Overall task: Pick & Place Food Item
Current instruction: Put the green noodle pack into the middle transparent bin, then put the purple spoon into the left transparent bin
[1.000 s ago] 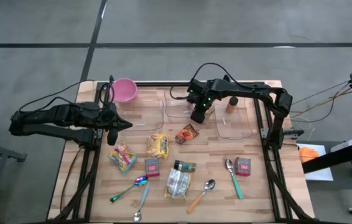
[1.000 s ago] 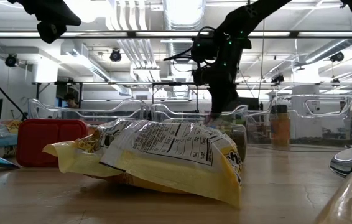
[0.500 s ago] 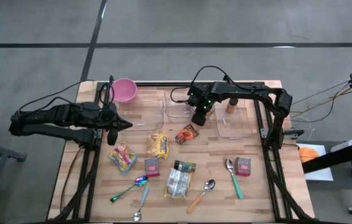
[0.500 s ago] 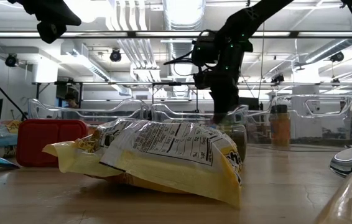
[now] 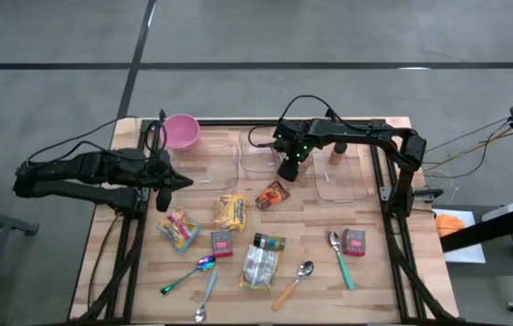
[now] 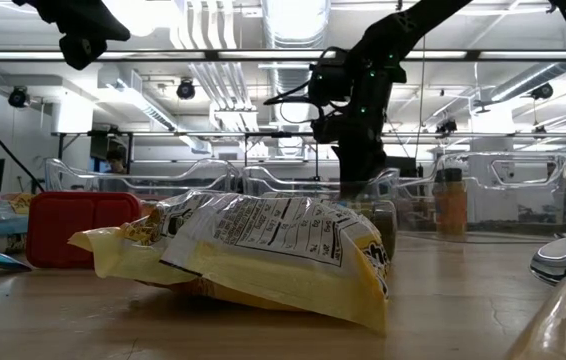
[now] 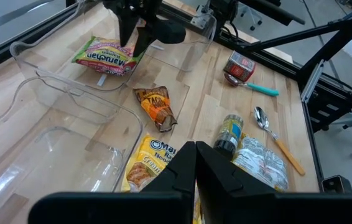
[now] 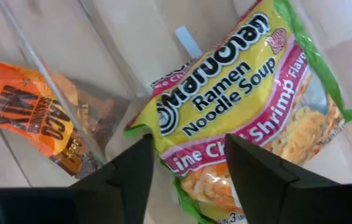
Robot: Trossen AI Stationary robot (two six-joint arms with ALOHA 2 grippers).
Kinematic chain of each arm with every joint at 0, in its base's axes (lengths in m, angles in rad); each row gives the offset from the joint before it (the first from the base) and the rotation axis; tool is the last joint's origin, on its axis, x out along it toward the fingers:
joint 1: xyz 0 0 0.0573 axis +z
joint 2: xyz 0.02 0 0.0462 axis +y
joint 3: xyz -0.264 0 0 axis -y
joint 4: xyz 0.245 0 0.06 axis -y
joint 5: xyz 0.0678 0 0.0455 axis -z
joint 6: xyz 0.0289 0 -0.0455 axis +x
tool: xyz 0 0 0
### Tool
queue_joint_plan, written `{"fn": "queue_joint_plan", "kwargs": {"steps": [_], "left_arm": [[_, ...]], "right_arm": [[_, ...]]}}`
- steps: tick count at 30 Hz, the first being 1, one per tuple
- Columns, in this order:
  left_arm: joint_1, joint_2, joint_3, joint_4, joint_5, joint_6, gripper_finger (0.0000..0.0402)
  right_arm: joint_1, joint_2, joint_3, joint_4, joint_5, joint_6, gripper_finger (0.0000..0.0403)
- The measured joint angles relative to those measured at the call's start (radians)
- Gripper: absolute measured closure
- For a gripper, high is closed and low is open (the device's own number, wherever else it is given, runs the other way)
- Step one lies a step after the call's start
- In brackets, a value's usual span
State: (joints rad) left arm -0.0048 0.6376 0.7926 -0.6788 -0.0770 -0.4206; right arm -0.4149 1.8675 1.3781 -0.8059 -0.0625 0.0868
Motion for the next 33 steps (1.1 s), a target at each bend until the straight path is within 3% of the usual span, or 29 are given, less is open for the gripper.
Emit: {"fn": "queue_joint_plan", "kwargs": {"steps": [5,19,25,33], "left_arm": [[0.000,0.000,0.000,0.000,0.006,-0.001,0.0383],[0.000,0.022,0.000,0.001,0.146,-0.050,0.0383],[-0.003,0.064,0.013,-0.001,0.292,-0.033,0.0383],[-0.071,0.061,0.066,-0.061,0.275,-0.023,0.0383]], "right_arm": [[0.000,0.000,0.008,-0.008,0.003,0.018,0.0177],[0.010,-0.071,0.134,-0.052,0.036,0.068,0.0174],[0.042,-0.172,0.148,-0.015,0.014,0.107,0.0174],[0.076,-0.390,0.021,0.206,-0.096,0.202,0.0174]]}}
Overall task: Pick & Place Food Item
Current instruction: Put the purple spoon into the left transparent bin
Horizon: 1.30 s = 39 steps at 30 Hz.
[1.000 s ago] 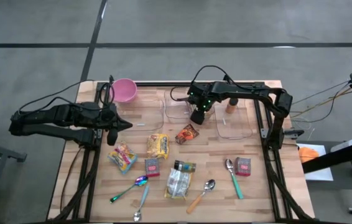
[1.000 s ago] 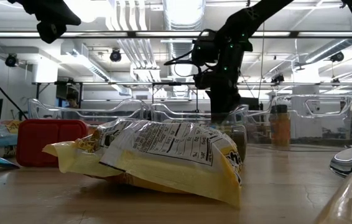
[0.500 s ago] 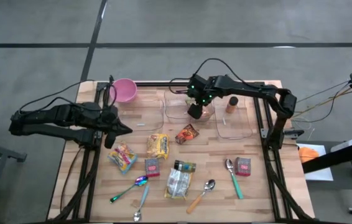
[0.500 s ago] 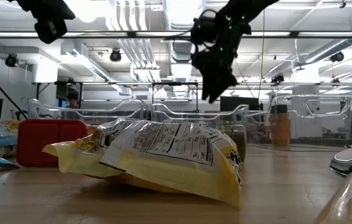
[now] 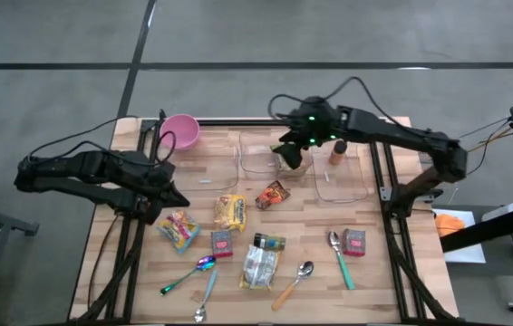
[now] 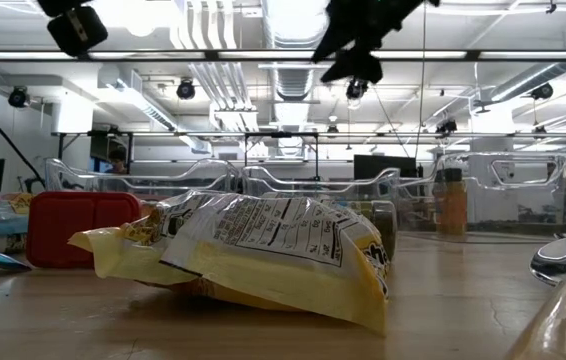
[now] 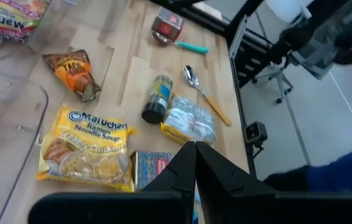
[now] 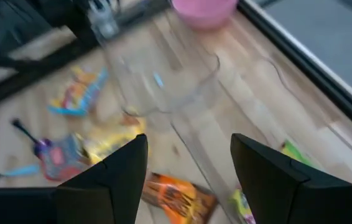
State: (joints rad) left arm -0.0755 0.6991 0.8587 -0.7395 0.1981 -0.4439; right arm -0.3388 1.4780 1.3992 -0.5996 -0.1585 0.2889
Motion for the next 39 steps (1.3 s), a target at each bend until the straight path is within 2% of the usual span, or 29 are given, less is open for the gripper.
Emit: {"fn": "queue_joint_plan", "kwargs": {"steps": [5,8,14,18,25,30,34,39], "left_arm": [[-0.022,0.040,0.001,-0.083,-0.003,-0.062,0.0380],[-0.039,0.086,0.001,-0.144,-0.002,-0.066,0.0367],[-0.077,0.221,0.009,-0.175,0.040,-0.107,0.0301],[-0.139,0.345,0.046,-0.177,0.056,-0.114,0.0260],[-0.307,0.539,0.173,-0.186,-0.061,-0.114,0.0243],[-0.398,0.614,0.209,-0.205,-0.123,-0.269,0.0243],[-0.460,0.649,0.191,-0.187,-0.138,-0.446,0.0243],[-0.539,0.690,0.168,-0.136,-0.180,-0.581,0.0243]], "right_arm": [[0.029,-0.166,-0.151,0.116,0.005,0.107,0.0174],[0.058,-0.255,-0.233,0.151,0.051,0.177,0.0174],[0.136,-0.398,-0.357,0.156,0.179,0.227,0.0174],[0.170,-0.456,-0.416,0.155,0.220,0.259,0.0174],[0.198,-0.520,-0.462,0.109,0.211,0.262,0.0174],[0.199,-0.553,-0.465,0.048,0.212,0.238,0.0174],[0.202,-0.574,-0.456,0.045,0.214,0.230,0.0174],[0.202,-0.607,-0.444,0.029,0.232,0.222,0.0174]]}}
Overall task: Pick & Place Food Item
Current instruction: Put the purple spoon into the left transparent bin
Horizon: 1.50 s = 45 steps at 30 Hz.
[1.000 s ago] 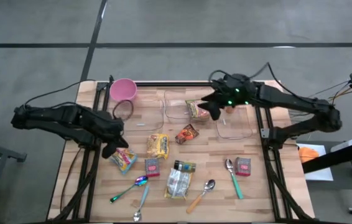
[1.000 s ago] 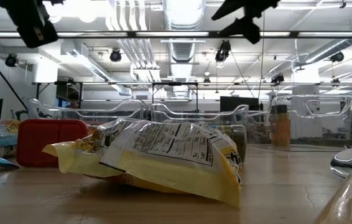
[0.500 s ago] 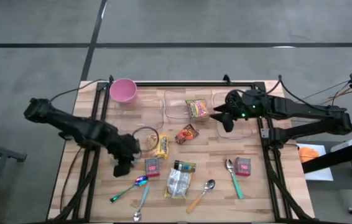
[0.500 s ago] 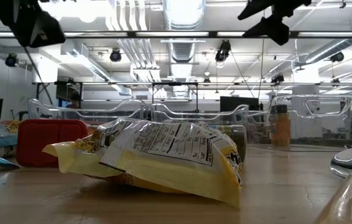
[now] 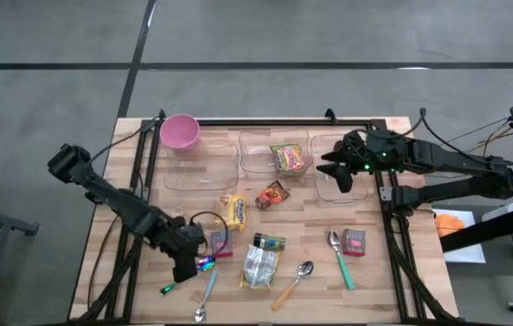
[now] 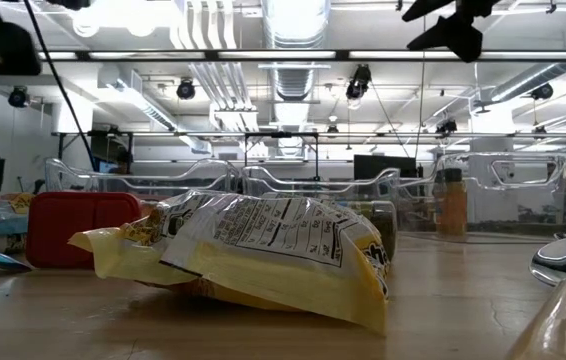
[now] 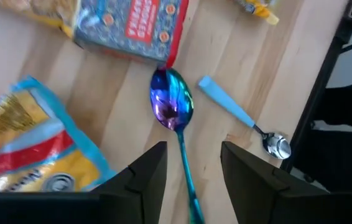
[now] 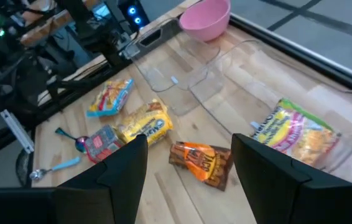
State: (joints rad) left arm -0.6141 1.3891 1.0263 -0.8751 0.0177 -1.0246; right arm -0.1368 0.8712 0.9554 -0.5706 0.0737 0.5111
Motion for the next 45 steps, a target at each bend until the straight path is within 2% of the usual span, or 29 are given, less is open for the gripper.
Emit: {"fn": "queue_joint_plan", "kwargs": {"steps": [7,16,22,35,45], "left_arm": [[-0.080,0.089,-0.005,0.020,-0.012,-0.032,0.0243],[-0.088,0.198,-0.006,0.087,-0.016,0.062,0.0243],[-0.087,0.254,-0.023,0.120,-0.014,0.071,0.0243],[-0.087,0.264,-0.116,0.289,0.000,-0.025,0.0243],[-0.087,0.285,-0.119,0.233,-0.011,-0.032,0.0243]], "right_arm": [[0.000,-0.035,0.000,-0.003,0.009,0.005,0.0174],[0.000,-0.031,0.000,-0.002,0.033,0.010,0.0174],[0.000,-0.024,0.000,-0.001,0.035,0.020,0.0174],[0.000,-0.017,0.000,0.003,0.040,0.020,0.0174],[0.000,-0.018,0.000,0.002,0.037,0.020,0.0174]]}}
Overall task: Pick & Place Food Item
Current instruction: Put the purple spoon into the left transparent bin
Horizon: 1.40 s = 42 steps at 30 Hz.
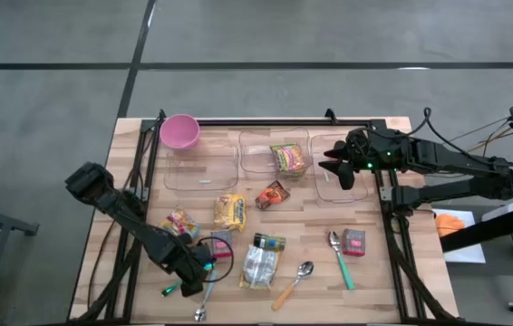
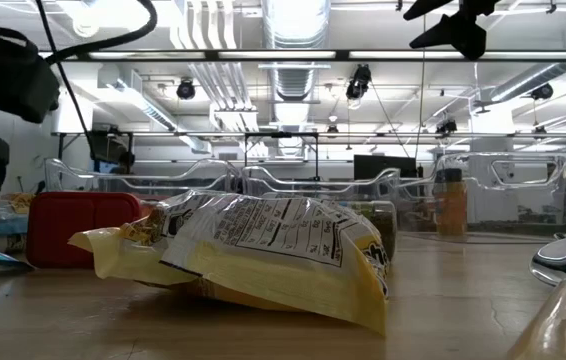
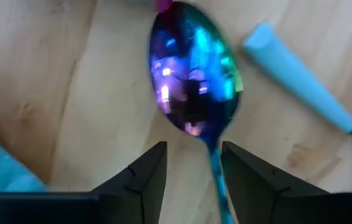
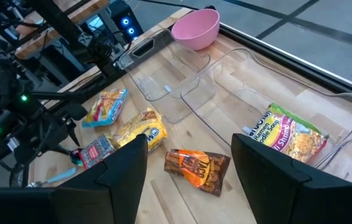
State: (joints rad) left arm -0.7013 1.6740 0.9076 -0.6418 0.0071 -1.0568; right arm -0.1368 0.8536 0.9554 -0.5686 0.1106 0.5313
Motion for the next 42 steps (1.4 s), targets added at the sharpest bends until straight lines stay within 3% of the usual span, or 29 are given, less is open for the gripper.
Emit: {"fn": "queue_joint_plan", "kwargs": {"steps": [9,15,17,25,42], "left_arm": [[0.000,-0.007,-0.060,0.072,-0.006,-0.039,0.0255],[0.001,-0.007,-0.062,0.052,-0.008,-0.035,0.0365],[0.002,-0.007,-0.062,0.053,-0.008,-0.033,0.0382],[-0.001,-0.033,-0.056,0.066,0.029,-0.026,0.0382],[0.000,-0.333,-0.055,-0.060,-0.040,-0.119,0.0382]], "right_arm": [[0.000,0.000,0.000,0.003,-0.003,0.017,0.0174],[0.001,0.000,0.000,0.006,-0.003,0.020,0.0174],[0.001,0.000,0.000,0.006,-0.004,0.030,0.0174],[0.002,0.000,0.000,0.007,-0.005,0.038,0.0174],[0.002,0.000,0.000,0.017,-0.005,0.034,0.0174]]}}
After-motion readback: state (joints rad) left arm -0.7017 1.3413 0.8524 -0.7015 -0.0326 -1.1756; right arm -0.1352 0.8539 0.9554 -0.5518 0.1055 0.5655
